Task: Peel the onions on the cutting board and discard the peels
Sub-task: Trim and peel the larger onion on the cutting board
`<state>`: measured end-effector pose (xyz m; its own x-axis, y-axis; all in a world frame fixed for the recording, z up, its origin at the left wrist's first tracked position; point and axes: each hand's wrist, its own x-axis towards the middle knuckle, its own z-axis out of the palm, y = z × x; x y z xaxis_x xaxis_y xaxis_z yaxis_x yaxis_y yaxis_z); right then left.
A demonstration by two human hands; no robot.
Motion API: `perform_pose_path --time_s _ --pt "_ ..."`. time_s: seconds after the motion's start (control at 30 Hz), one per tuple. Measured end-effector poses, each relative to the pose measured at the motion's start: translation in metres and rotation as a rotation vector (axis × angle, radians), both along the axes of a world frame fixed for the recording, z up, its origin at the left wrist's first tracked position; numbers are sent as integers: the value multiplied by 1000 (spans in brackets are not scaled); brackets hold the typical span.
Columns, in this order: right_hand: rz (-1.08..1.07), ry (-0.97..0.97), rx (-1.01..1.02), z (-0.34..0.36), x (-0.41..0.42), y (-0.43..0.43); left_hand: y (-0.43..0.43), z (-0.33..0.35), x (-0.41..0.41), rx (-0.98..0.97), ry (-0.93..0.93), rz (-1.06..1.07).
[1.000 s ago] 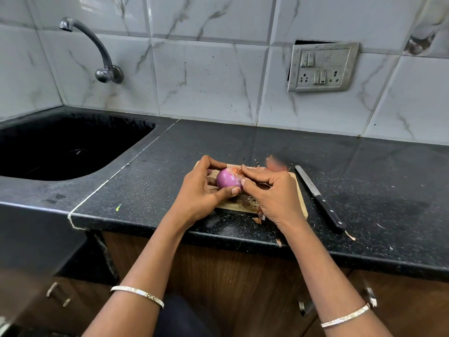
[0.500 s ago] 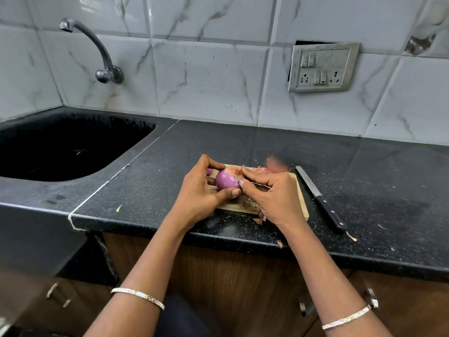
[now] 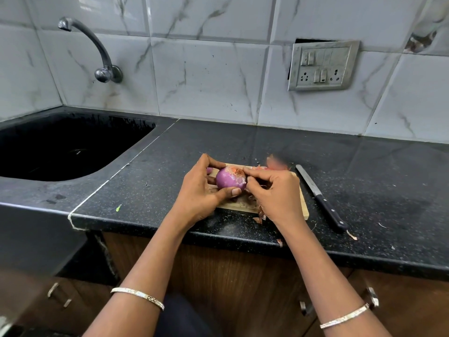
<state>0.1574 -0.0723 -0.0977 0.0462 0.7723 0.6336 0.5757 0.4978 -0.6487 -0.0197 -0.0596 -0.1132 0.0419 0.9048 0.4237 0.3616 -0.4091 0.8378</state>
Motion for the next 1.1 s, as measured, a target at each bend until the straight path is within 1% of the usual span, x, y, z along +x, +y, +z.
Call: perform_pose_path --time_s 0.13,0.2,0.3,0.5,0.6,0.8,0.97,1.1 --pt "63 114 -65 0 2 -1 1 -1 -1 -5 -37 22" --pt "93 121 -68 1 2 -2 2 -1 -2 -6 -61 36" --pt "89 120 -63 1 2 0 2 -1 -1 5 -48 56" --pt "42 41 -77 -6 5 9 2 -1 -1 50 25 70" --pt "41 -21 -38 -5 2 7 3 -1 0 58 29 66" --pt "61 -25 -38 -3 0 5 5 -3 1 97 73 45" --pt "-20 27 -48 -6 2 9 7 -6 -3 42 -32 -31" --pt "-6 129 -73 -7 3 9 8 -8 -3 20 -66 -57"
